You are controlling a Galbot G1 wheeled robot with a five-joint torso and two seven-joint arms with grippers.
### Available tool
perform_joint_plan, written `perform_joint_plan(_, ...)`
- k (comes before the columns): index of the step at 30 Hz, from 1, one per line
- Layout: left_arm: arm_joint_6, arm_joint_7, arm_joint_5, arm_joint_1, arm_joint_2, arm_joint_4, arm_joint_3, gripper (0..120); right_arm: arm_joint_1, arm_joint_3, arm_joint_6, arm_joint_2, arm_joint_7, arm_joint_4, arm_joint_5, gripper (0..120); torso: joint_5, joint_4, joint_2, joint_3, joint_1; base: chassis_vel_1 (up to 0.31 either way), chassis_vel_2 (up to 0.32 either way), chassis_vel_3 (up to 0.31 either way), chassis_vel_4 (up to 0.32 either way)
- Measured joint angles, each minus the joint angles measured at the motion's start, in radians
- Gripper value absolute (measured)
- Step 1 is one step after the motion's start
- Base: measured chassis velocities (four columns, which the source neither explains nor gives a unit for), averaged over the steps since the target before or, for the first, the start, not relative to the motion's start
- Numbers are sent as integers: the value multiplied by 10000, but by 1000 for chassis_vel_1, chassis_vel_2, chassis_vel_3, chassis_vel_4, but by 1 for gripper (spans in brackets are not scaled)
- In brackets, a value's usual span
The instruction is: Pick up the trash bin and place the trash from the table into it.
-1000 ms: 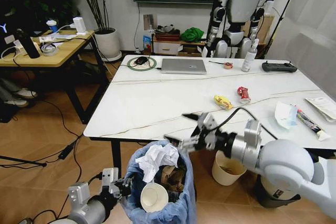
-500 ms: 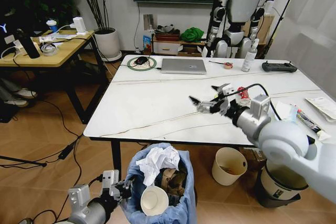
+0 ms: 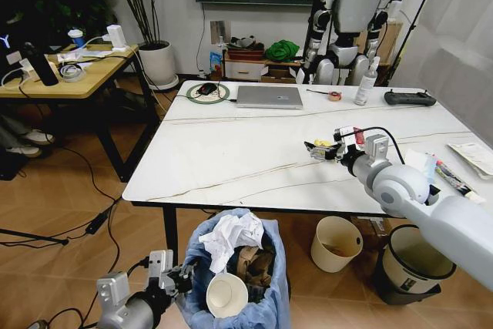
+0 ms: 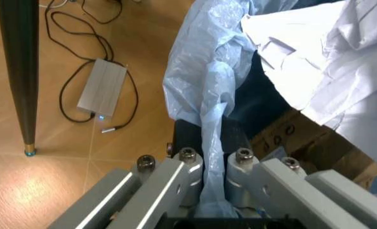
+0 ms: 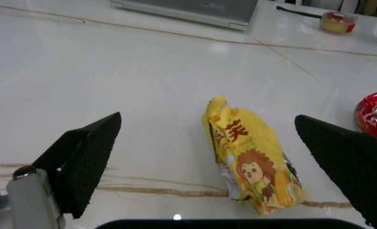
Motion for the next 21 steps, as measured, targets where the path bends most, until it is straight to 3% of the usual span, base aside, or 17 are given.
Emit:
perform_joint_plan(14,-18,-3,0,-40,-33,31,-4,0,-40,-83,29,149,-749,-849,-235,98,-1,0,0,-1,-1,0,0,0,0)
perform_joint_plan(21,-29,-12,-20,-67,-28,68,-11,0,-63,-87,29,174,-1040,-1117,-242,73,0,1,0,-1,0,0,0,0,0)
